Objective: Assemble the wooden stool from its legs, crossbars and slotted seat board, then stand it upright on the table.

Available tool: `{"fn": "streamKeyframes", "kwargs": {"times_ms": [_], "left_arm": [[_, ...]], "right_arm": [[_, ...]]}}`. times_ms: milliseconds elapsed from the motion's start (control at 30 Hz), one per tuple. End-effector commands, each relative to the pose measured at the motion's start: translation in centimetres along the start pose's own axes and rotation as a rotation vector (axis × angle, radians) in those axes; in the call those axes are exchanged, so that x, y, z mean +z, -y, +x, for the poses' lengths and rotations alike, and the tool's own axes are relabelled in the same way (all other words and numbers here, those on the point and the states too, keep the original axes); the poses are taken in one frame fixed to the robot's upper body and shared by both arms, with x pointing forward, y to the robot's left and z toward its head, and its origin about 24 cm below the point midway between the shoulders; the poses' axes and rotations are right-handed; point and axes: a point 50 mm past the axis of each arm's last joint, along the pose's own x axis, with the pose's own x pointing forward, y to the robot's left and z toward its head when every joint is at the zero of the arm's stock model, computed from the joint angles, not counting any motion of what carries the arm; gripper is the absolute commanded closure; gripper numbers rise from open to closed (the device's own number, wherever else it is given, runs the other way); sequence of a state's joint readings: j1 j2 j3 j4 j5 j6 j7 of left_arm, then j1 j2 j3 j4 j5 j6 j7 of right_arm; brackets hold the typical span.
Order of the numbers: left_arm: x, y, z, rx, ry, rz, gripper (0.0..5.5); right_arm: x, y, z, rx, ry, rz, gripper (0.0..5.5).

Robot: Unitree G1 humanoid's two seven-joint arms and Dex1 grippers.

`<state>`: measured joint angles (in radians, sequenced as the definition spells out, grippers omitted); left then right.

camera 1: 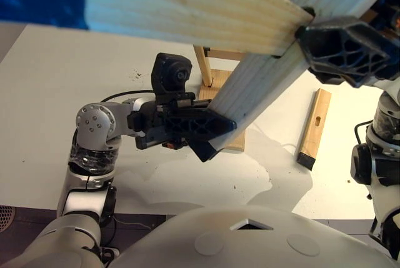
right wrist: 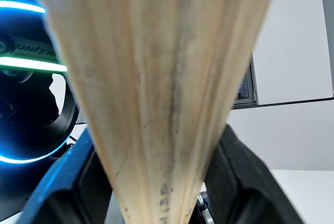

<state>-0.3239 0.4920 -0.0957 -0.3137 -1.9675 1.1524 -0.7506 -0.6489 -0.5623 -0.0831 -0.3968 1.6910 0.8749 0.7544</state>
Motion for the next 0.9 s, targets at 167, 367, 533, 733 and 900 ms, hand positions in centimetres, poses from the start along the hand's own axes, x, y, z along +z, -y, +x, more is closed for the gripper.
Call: {"fn": "streamKeyframes", "kwargs": {"times_ms": [167, 367, 533, 733, 900], "left_arm": [[-0.1, -1.2, 0.2, 0.123, -0.003, -0.033, 3.84], [-0.3, -2.7, -3.5, 0.438, 0.049, -0.036, 2.87], [0.5, -2.9, -9.1, 0.720, 0.162, 0.064, 2.14], [1.1, -2.7, -13.8, 0.983, 0.182, 0.237, 2.14], [-0.5, -3.3, -15.0, 1.101, 0.090, 0.324, 2.14]], "right_arm": [[-0.4, -0.6, 0.4, 0.040, -0.032, -0.007, 3.34], [0.2, -0.5, 0.1, -0.020, -0.008, -0.054, 3.37], [1.1, -0.6, -0.8, -0.124, -0.034, -0.115, 3.47], [1.5, -0.2, -3.5, -0.423, -0.157, -0.252, 3.47], [-1.1, 0.4, -6.6, -0.718, -0.234, -0.358, 3.47]]}}
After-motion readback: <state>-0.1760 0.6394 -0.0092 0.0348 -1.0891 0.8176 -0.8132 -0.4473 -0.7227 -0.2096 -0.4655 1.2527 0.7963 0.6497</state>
